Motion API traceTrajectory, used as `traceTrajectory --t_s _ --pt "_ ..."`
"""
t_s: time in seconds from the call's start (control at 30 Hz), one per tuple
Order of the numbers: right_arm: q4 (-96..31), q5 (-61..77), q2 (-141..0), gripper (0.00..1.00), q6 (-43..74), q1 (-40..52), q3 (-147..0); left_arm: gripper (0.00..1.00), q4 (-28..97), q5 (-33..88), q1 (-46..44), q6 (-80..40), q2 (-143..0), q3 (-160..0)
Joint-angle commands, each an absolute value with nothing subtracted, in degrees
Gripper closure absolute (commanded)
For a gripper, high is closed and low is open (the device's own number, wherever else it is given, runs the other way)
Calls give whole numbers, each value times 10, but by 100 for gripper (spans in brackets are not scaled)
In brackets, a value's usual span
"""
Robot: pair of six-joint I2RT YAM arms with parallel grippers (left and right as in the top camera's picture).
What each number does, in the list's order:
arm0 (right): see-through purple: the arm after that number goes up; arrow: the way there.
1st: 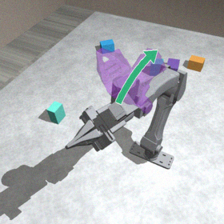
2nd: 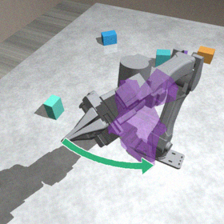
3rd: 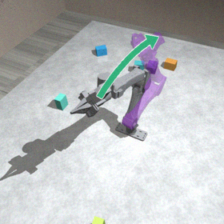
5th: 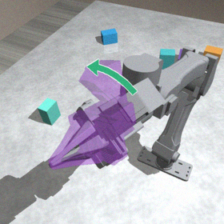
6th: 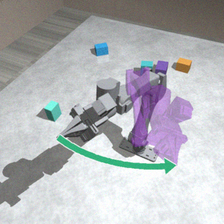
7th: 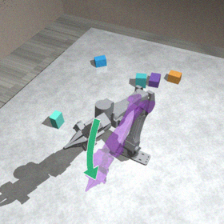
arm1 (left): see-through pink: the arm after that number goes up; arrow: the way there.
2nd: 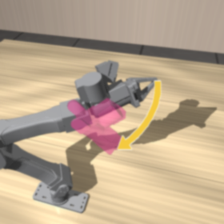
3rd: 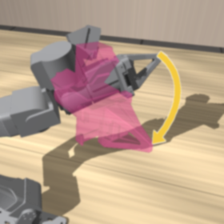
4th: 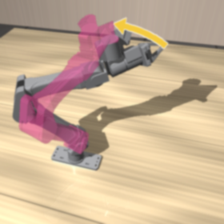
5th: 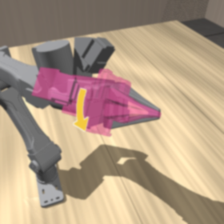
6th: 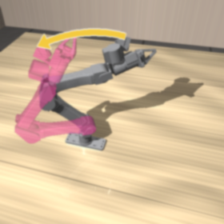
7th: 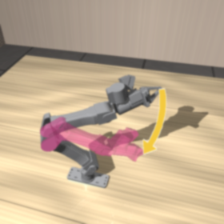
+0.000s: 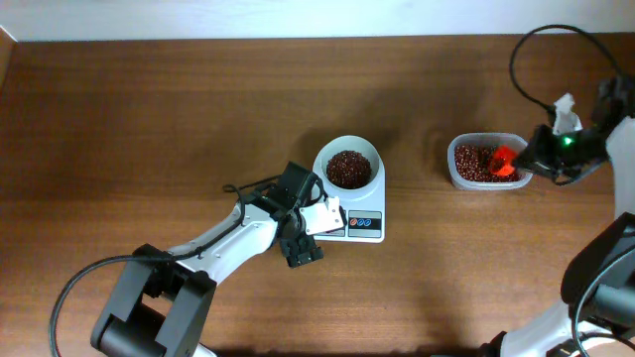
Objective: Scoop item into bowl and weigh 50g on scale
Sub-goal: 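Scoop a small amount of beans in the tub, right gripper, then carry the scoop over the bowl and tip beans in, right gripper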
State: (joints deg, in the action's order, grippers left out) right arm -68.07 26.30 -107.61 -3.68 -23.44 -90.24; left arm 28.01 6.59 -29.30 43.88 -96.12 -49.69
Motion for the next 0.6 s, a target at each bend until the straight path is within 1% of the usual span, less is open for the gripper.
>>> traceTrajectory --t_s 0.0,0.1,0.23,0.3,0.5,0.57 --pt "-696 351 -1059 96 -95 -257 -914 1 281 66 -294 435 -966 -494" --pt "-710 392 -1059 96 -121 -267 -914 1 281 66 -294 435 -966 -494" --pt "-714 354 -1059 96 -111 -271 -914 1 281 66 -294 435 -966 -494" --pt "-714 356 -1059 96 -112 -270 -914 1 281 66 -294 435 -966 -494" --pt "-728 428 -1059 96 -113 -270 -917 1 281 66 -294 435 -966 -494" --pt "-751 461 -1059 96 -136 -270 -921 1 281 66 -294 435 -966 -494"
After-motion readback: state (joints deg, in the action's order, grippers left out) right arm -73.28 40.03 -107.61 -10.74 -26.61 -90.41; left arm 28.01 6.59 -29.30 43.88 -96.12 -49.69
